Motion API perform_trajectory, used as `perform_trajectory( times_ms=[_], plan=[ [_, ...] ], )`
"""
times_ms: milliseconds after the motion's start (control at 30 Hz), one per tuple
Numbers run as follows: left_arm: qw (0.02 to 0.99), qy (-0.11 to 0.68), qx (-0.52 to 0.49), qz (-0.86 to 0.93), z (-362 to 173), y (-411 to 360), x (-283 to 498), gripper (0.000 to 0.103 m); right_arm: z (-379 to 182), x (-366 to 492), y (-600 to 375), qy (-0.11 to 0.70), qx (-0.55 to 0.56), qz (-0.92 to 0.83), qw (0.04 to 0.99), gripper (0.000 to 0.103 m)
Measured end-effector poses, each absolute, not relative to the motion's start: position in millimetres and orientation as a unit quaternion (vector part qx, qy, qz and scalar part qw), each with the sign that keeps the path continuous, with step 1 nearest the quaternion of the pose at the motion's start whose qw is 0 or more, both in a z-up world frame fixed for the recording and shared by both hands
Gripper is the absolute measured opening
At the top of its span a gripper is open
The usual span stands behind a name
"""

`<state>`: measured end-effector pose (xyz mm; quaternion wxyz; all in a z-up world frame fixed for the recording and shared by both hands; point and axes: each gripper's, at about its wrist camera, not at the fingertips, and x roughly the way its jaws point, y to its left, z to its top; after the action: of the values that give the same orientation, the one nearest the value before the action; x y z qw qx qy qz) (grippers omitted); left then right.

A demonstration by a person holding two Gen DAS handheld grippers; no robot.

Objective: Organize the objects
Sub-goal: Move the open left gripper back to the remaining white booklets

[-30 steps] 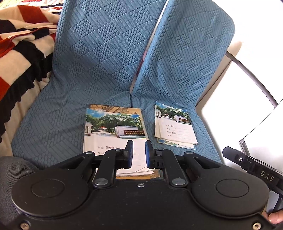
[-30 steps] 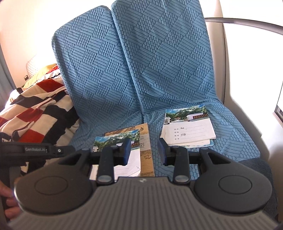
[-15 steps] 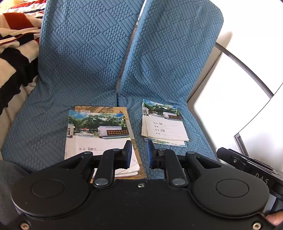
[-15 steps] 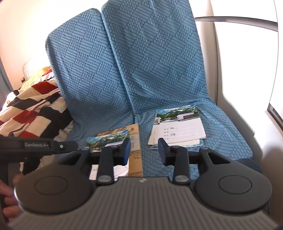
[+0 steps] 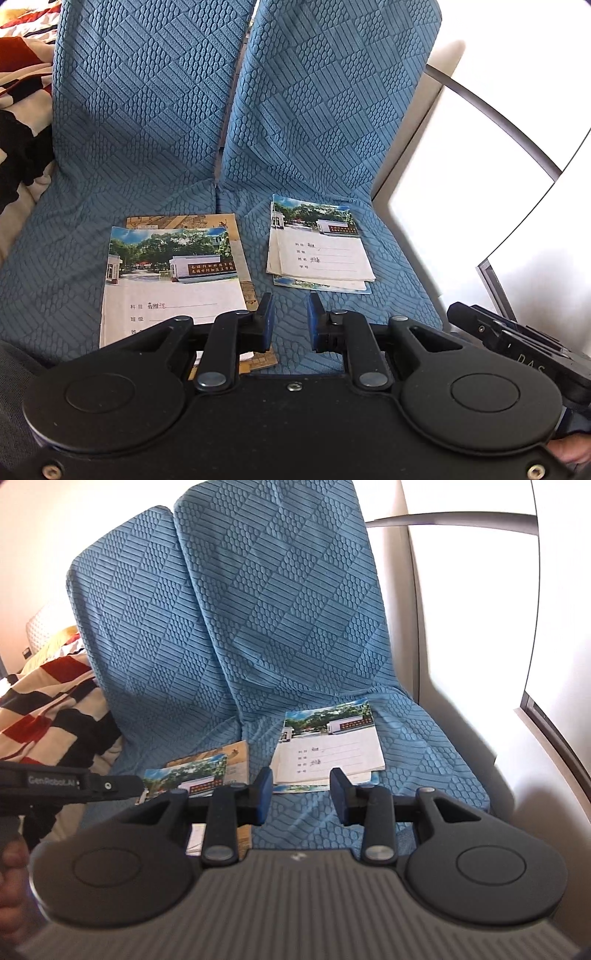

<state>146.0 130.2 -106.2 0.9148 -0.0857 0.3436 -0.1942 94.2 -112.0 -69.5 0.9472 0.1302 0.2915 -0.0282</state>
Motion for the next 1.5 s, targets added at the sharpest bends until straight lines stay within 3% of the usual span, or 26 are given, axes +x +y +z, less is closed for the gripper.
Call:
perform_trajectory(
  times_ms=[100,267,333,533,1067,1100,1167,1233,1300,1500],
  plan=[
    [0.919,0.333,-0.076,-0.196,-104,125,148,0.042,-75,94,-117,0.288,0.137,-0.038,0.947,0.048],
    [0.921,0.330,-0.061,-0.198,-103,117,160,0.047,-88,99,-130,0.286,0.152,-0.054,0.944,0.055],
    [0.922,0.327,-0.059,-0.197,-103,114,165,0.055,-93,101,-136,0.280,0.155,-0.064,0.945,0.070],
    [0.913,0.344,-0.069,-0.208,-113,101,188,0.067,-115,117,-149,0.287,0.166,-0.088,0.939,0.073],
    [0.897,0.373,-0.050,-0.231,-141,45,246,0.063,-156,162,-174,0.309,0.185,-0.105,0.927,0.072],
    [0.894,0.379,-0.055,-0.233,-144,43,251,0.060,-158,167,-176,0.308,0.183,-0.104,0.928,0.069],
    [0.889,0.387,-0.063,-0.238,-151,39,262,0.055,-160,174,-178,0.299,0.168,-0.108,0.933,0.055],
    [0.885,0.395,-0.068,-0.235,-157,35,271,0.051,-162,182,-176,0.289,0.145,-0.105,0.941,0.034],
    [0.884,0.400,-0.073,-0.230,-162,32,279,0.051,-167,189,-176,0.279,0.120,-0.106,0.947,0.026],
    [0.874,0.425,-0.090,-0.215,-181,23,305,0.044,-182,217,-185,0.287,0.114,-0.103,0.946,0.022]
  ],
)
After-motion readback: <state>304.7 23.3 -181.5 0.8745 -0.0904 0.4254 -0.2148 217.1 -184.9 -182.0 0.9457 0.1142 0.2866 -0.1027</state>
